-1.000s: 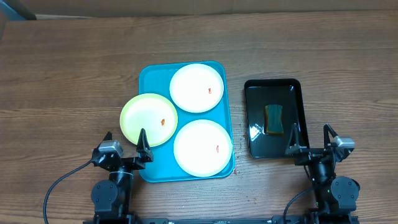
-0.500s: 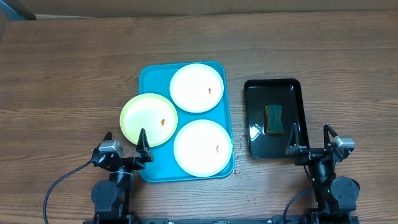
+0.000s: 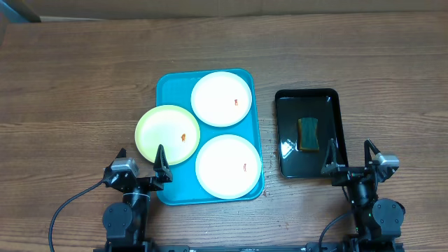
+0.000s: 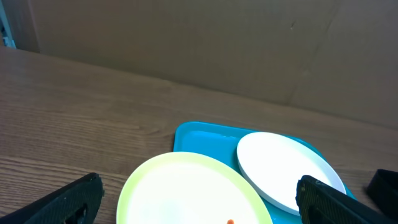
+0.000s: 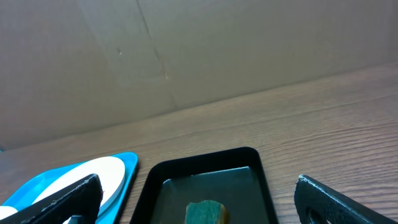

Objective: Clean dirty plates on tray and stack at the side

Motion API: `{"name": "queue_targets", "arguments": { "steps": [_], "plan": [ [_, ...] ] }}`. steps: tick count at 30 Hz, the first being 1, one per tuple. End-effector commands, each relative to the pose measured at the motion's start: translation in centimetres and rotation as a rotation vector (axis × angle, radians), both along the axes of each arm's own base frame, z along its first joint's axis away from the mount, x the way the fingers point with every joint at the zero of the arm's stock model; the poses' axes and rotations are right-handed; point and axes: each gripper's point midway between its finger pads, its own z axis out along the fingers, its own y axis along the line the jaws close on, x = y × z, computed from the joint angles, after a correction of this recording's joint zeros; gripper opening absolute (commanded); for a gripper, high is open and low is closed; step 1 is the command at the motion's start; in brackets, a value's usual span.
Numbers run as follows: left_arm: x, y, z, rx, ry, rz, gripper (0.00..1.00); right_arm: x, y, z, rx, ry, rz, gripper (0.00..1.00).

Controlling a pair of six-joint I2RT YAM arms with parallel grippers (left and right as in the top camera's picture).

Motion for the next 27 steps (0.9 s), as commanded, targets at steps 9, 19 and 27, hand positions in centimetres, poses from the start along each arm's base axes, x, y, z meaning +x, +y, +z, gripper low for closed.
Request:
{"name": "queue_targets", "arguments": {
  "steps": [9,19,27],
  "plan": [
    [0.0,-0.5,0.1,-0.019,-0.006,-0.024,1.0,0.0,-0.1,-0.3,0.0,0.001,-0.003,1.0],
    [0.0,0.3,0.7,-0.015,-0.033,0.024,1.0,0.0,-0.1,-0.3,0.0,0.001,-0.004,1.0],
    [0.0,-1.0,0.9,-0.088,-0.037,-0.052,1.0,0.0,0.0,-0.3,0.001,0.0,0.0,1.0]
  ]
}}
